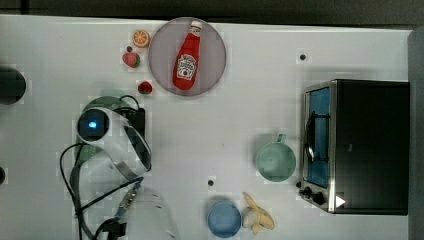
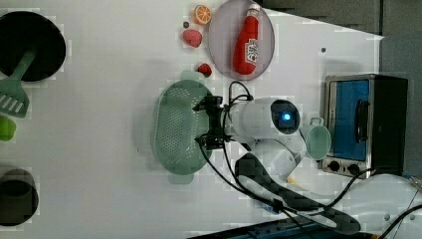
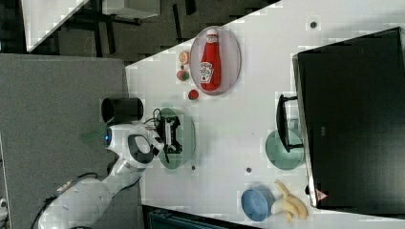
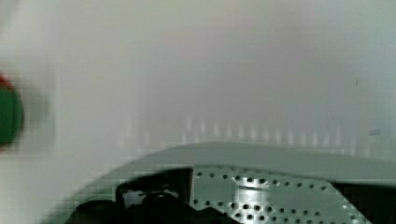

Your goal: Drag strainer left to right.

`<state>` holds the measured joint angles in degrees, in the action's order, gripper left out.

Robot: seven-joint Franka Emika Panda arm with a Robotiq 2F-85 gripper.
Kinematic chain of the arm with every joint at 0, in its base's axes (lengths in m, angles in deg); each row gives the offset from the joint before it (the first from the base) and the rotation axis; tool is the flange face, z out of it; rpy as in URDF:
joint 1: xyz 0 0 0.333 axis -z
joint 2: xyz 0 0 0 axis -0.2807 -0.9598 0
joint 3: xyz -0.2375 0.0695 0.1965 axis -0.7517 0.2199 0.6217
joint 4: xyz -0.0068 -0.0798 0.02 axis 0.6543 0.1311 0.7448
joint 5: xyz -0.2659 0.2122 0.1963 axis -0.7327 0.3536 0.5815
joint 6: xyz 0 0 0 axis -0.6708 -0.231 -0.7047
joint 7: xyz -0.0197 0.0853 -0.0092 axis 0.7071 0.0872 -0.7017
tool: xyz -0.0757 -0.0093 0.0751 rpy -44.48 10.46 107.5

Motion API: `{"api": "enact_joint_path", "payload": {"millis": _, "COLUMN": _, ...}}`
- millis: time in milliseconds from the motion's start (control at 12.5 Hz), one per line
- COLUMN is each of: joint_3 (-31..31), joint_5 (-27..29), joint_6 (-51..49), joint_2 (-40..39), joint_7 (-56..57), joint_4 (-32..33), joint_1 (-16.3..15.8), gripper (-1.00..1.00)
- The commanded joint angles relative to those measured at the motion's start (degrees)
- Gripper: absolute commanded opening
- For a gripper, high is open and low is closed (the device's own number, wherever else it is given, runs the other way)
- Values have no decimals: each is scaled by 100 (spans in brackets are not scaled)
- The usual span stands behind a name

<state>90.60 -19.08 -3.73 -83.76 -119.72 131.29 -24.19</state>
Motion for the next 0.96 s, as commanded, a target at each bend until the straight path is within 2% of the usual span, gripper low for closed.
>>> {"api": "enact_joint_path", "payload": {"millis": 80, "joint_3": 96, "joint_5": -22, "joint_6": -106, "joint_2": 404, "joint_7": 328, "joint_4": 281, "joint_1": 369, "gripper": 100}}
{"api": "enact_joint_path", "payload": {"millis": 480, "joint_3": 56, "joint_5": -22, "joint_6": -43, "joint_2": 619, "joint_7": 1008, "joint_4": 570, "joint_1": 875, "gripper": 100}}
{"api": "enact_joint_path", "payload": {"millis": 960, "joint_3": -165, "joint_5": -22, "joint_6": -35, "joint_2": 688, "joint_7": 1623, "joint_4": 650, "joint_1": 1310, "gripper": 100}}
